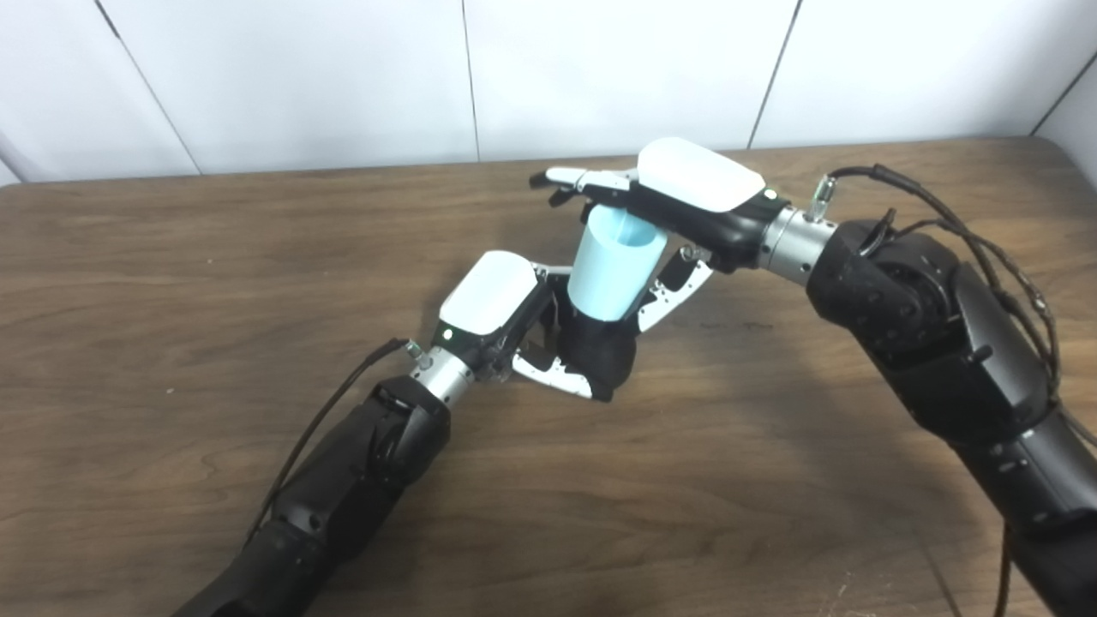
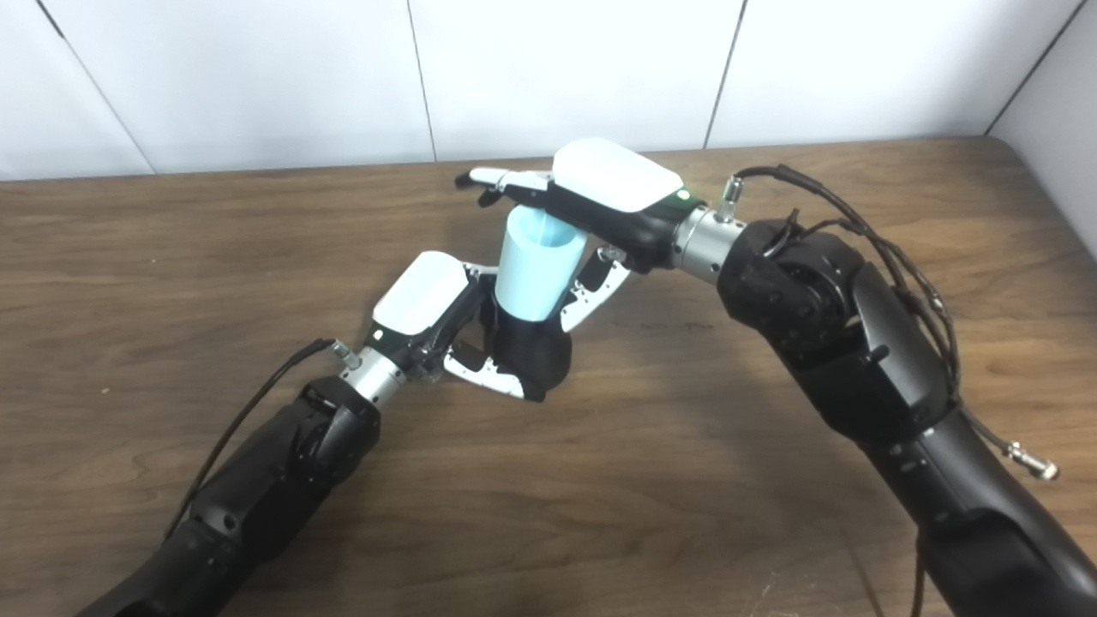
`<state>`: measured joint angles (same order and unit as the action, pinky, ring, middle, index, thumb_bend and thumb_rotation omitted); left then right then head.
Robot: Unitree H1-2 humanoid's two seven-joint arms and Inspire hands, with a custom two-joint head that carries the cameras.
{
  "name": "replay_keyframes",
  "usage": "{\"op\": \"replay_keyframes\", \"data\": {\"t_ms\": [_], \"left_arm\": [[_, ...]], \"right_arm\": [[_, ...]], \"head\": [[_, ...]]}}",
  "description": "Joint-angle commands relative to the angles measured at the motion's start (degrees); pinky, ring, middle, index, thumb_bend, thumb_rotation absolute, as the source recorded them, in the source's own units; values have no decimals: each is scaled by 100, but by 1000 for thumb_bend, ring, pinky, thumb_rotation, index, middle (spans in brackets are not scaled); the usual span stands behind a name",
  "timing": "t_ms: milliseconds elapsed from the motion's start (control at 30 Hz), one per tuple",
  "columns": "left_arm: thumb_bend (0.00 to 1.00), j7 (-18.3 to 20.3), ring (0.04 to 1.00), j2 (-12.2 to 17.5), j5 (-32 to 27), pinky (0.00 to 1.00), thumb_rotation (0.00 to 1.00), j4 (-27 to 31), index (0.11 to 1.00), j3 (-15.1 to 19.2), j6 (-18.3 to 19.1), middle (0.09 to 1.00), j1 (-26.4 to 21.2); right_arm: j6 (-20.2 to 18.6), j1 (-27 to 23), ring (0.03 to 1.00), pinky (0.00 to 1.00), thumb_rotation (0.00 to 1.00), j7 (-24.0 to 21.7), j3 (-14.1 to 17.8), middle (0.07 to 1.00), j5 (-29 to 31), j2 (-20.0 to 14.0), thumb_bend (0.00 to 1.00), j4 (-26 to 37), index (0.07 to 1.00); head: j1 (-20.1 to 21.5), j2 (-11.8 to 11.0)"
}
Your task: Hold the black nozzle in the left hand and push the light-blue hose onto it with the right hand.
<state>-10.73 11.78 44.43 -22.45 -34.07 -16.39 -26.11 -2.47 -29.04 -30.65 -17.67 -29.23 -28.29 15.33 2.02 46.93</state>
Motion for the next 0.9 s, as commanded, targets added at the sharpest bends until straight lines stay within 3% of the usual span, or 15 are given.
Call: {"op": "replay_keyframes", "data": {"t_ms": [0,167,367,600,733,867], "left_arm": [[522,632,383,159,173,297,0,-320,501,-280,165,407,483],[522,625,384,144,154,308,0,-316,499,-266,188,403,503],[522,640,371,161,146,293,0,-321,497,-267,176,400,505],[521,651,369,174,138,294,0,-358,497,-268,159,398,490],[521,625,361,178,158,280,0,-402,496,-268,158,397,469],[522,588,386,178,167,292,0,-459,500,-266,135,407,438]], "right_arm": [[-121,-170,775,583,201,-31,170,872,54,-78,908,131,959],[-264,-148,791,597,168,-156,281,869,105,-141,913,197,947],[-524,-193,728,530,182,-324,465,881,314,-145,965,264,994],[-901,-172,904,678,201,-579,800,997,965,-255,1000,525,1000],[-1225,-144,993,759,266,-937,854,1000,1206,-624,1000,864,1000],[-2088,-218,1000,731,286,-1716,697,1000,1466,-1257,1000,1296,1000]], "head": [[19,-15],[2,0],[11,-4],[-2,-41],[5,-58],[38,-102]]}}
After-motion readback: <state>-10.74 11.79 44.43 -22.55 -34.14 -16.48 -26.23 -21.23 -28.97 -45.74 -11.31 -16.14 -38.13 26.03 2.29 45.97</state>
